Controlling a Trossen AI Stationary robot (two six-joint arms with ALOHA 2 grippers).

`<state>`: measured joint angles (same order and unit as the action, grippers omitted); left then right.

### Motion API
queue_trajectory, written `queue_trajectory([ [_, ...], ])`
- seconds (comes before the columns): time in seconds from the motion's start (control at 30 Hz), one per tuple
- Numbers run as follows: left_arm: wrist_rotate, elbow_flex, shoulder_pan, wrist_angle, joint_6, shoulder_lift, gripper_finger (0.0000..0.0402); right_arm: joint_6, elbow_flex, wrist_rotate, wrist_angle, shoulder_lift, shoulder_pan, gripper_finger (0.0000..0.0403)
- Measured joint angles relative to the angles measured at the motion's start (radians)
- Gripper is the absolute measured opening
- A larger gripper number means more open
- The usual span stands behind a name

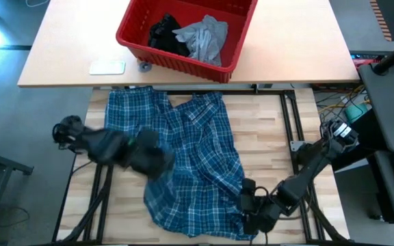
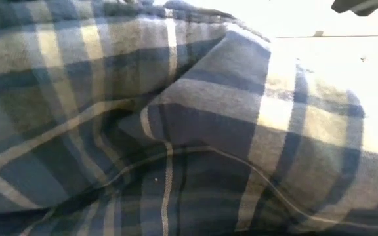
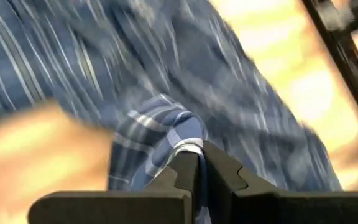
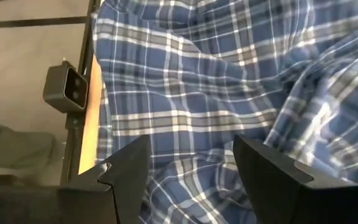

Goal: Fold Laundry from Bin
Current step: Fold the blue patterned long sleeve shirt

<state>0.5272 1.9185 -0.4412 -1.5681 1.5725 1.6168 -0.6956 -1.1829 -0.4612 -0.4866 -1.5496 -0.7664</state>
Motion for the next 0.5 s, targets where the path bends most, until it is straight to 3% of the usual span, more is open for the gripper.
queue_trajectory([
  [0.1, 0.013, 0.015, 0.173, 0.057, -0.150, 0.049, 0.0000, -0.001, -0.084, -0.043, -0.094, -0.017, -0.008, 0.0226],
  [0.27, -0.010, -0.011, 0.426, 0.314, -0.420, 0.165, 0.0001, -0.037, -0.188, -0.102, -0.197, -0.030, -0.008, 0.0226],
  [0.5, -0.262, -0.017, 0.655, 0.548, -0.642, 0.398, 0.0048, -0.168, -0.196, -0.137, -0.223, -0.038, -0.008, 0.0226],
])
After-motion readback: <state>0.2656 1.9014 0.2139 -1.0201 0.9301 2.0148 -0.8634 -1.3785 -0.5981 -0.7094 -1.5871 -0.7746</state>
